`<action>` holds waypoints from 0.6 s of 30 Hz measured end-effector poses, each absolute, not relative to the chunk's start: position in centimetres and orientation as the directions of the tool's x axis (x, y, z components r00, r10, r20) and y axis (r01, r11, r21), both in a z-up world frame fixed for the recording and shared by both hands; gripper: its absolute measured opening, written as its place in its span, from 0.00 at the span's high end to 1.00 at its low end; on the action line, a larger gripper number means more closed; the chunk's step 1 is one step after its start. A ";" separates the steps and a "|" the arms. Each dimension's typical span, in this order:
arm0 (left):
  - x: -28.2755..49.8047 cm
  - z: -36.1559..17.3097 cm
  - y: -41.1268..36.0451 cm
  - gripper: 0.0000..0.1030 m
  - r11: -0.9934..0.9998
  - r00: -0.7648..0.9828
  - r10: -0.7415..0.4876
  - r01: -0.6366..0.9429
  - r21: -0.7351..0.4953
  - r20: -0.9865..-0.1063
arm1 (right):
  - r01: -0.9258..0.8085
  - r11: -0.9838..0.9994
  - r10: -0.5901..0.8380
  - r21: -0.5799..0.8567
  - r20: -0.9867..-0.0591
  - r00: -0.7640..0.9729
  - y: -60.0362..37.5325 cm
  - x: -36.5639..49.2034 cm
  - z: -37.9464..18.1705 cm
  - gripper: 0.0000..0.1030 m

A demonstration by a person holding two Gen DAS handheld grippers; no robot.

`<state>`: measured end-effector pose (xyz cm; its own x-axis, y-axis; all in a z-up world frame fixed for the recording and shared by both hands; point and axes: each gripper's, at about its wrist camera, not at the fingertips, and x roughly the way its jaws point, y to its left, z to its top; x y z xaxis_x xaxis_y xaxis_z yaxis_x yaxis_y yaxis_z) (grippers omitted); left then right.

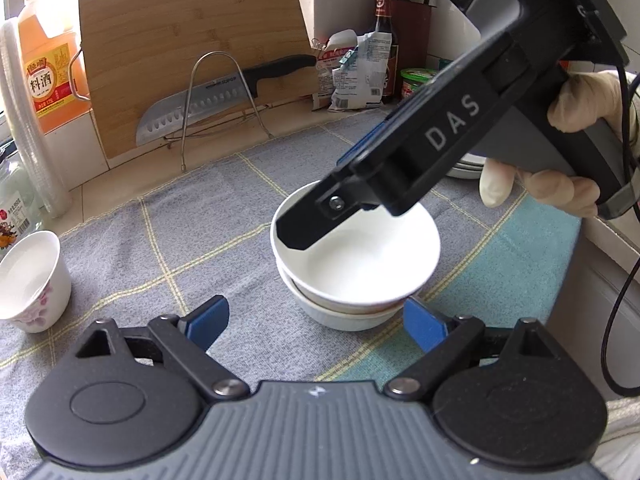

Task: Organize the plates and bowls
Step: 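Lower the bowl into the other bowl and open the right gripper, then move the right gripper to the white bowl by the sink and grasp its rim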

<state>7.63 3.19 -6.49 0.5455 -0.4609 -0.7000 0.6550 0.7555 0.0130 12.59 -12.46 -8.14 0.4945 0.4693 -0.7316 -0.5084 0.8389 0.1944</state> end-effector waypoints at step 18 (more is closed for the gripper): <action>12.0 -8.2 15.5 0.08 0.972 0.782 -0.067 0.190 0.135 -0.620 | -0.609 0.785 0.486 0.113 -0.722 0.493 -3.8 16.1 -5.8 0.00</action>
<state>12.03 15.48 -8.25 0.7818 -0.0670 -0.6199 0.1905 0.9723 0.1352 16.08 -3.81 -5.84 0.4930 0.4860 -0.7217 -0.6086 0.7854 0.1131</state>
